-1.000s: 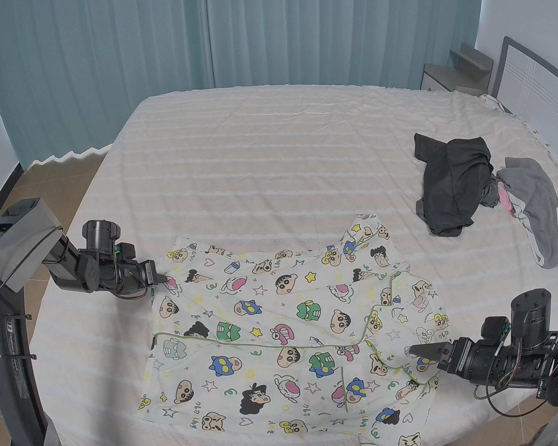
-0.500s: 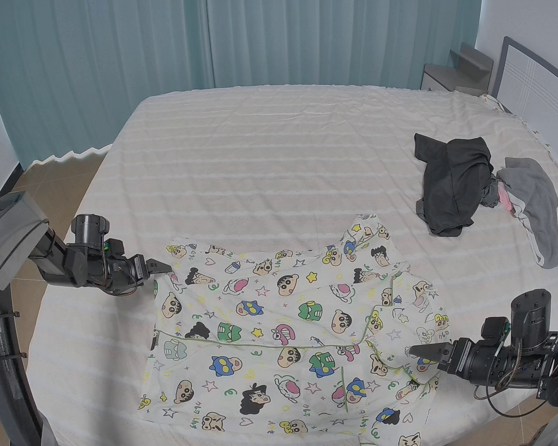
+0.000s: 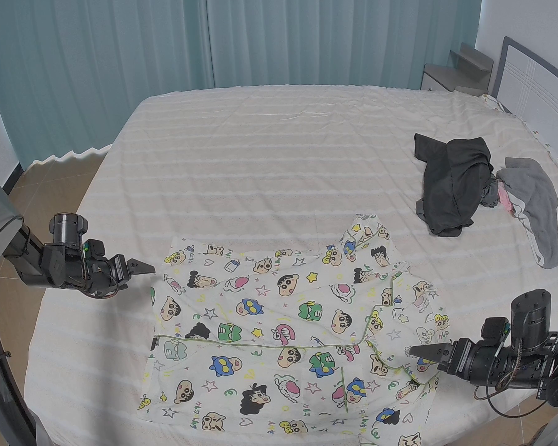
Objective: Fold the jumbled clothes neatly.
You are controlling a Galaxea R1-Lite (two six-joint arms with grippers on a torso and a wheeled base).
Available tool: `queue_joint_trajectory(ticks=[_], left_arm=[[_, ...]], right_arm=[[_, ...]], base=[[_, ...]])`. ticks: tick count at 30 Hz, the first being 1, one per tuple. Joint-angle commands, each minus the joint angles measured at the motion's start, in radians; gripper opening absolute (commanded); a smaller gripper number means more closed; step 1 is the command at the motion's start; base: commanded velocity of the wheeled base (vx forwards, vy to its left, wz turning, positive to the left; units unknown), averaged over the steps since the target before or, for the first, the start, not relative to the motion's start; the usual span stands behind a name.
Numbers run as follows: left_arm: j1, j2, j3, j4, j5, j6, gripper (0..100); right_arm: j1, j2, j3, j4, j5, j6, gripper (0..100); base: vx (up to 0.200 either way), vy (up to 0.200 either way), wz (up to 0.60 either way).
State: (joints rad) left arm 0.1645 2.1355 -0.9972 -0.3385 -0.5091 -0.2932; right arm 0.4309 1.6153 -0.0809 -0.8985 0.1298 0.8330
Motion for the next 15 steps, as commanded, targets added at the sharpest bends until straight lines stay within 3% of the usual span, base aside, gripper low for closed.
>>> queue_joint_trajectory(ticks=[1, 5, 10, 15], left_arm=[[0.004, 0.043, -0.064, 0.006, 0.015, -0.011, 100], [0.003, 0.041, -0.060, 0.009, 0.015, -0.066, 100], [0.003, 0.009, 0.037, 0.000, 0.011, -0.061, 100], [0.003, -0.052, 0.149, -0.008, -0.020, -0.055, 100]], right_arm=[[0.000, 0.000, 0.010, -0.002, 0.005, 0.000, 100], [-0.001, -0.005, 0.012, -0.002, 0.005, 0.000, 100], [0.000, -0.003, 0.012, -0.002, 0.005, 0.000, 100], [0.000, -0.014, 0.013, -0.002, 0.005, 0.000, 100]], base=[[0.000, 0.000, 0.00], [0.000, 0.000, 0.00], [0.000, 0.000, 0.00], [-0.200, 0.000, 0.00]])
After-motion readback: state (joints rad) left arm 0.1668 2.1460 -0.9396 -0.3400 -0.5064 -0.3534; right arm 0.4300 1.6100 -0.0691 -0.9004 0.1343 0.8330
